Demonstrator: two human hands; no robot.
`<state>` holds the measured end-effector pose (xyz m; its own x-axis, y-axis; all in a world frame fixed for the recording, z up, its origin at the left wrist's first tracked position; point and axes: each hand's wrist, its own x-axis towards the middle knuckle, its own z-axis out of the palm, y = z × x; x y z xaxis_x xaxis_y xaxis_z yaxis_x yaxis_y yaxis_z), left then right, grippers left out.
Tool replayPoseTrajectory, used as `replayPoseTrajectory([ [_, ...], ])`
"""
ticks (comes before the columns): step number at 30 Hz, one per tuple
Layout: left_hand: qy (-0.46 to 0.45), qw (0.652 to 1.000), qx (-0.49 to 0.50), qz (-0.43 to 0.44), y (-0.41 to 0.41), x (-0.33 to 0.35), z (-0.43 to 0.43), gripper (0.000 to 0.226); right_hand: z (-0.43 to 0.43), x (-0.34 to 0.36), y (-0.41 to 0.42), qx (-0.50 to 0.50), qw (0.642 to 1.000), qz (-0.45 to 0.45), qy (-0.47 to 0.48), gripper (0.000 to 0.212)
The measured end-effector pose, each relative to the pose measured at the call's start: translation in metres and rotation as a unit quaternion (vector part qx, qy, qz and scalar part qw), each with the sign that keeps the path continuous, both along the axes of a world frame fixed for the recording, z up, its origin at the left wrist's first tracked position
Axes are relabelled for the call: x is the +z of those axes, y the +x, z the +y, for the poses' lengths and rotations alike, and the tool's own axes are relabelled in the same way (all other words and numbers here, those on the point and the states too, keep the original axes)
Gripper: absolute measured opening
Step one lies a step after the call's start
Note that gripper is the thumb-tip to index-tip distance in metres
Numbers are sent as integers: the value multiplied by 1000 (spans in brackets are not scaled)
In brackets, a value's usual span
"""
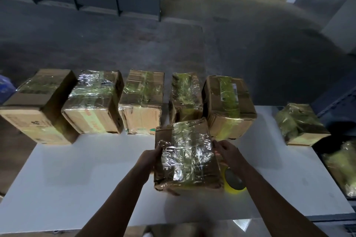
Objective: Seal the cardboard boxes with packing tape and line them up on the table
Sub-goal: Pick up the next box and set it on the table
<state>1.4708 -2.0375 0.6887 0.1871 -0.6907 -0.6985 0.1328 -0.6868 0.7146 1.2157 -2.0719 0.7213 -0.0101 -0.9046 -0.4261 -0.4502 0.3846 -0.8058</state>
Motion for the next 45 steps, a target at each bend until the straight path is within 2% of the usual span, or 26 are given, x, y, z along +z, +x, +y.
replayPoseTrajectory([
  [2, -10, 1000, 4, -10, -3, -2, 0, 44, 1, -1, -3, 6, 1000, 13, -4, 31],
  [3, -25, 999, -3, -46, -5, -3, -1, 43, 1, -2, -3, 4, 1000, 11, 4, 31],
  [5, -72, 984, -18, -164, -11, 1, -2, 39, 4, -2, -2, 0, 999, -14, 42, 30],
  [7, -133, 952, -44, -272, -17, 5, 0, 42, 8, 0, -2, 0, 995, -45, 92, 27],
  [8, -156, 928, -69, -331, -20, 7, 1, 42, 9, -1, -5, 1, 992, -48, 114, 36],
  [10, -172, 870, -141, -440, -25, 11, 2, 37, 9, -7, -10, -7, 988, -40, 151, 69],
  [12, -154, 844, -205, -471, -30, 18, 1, 36, 8, -8, -11, -15, 986, -43, 160, 81],
  [15, -98, 850, -286, -432, -31, 17, -6, 79, 9, -10, -8, -18, 987, -41, 157, 81],
  [17, -80, 861, -305, -398, -25, 9, -8, 95, 9, -12, -6, -22, 991, -25, 133, 87],
  [18, -86, 863, -305, -393, -21, 4, -9, 94, 7, -12, -5, -24, 993, -17, 115, 92],
  [20, -129, 856, -302, -399, -18, -1, -4, 75, 4, -11, -3, -33, 996, 7, 87, 95],
  [23, -204, 849, -251, -417, -23, 6, 3, 42, 2, -10, 2, -37, 997, 11, 66, 70],
  [24, -208, 845, -256, -421, -26, 13, 4, 41, 2, -9, 4, -41, 998, 7, 56, 61],
  [26, -180, 861, -290, -378, -29, 24, 2, 47, -1, -7, 7, -50, 998, 6, 37, 53],
  [29, -113, 939, -269, -180, -27, 39, -1, 66, -4, -2, 12, -42, 998, 31, 23, 54],
  [30, -105, 949, -264, -135, -26, 43, -1, 65, -5, -2, 13, -39, 998, 39, 22, 55],
  [32, -97, 956, -260, -100, -23, 44, -3, 56, -6, -2, 13, -30, 998, 53, 13, 53],
  [35, -108, 962, -232, -93, -17, 43, -5, 41, -6, -4, 16, -29, 998, 48, -6, 43],
  [38, -93, 969, -222, -59, -15, 40, -3, 46, -6, -4, 21, -22, 998, 60, -27, 41],
  [42, -66, 968, -242, 4, -13, 28, 4, 39, -6, 1, 19, -24, 997, 67, -39, 35],
  [45, -80, 971, -223, -35, -19, 28, 2, 37, -8, 4, 16, -16, 998, 52, -20, 37],
])
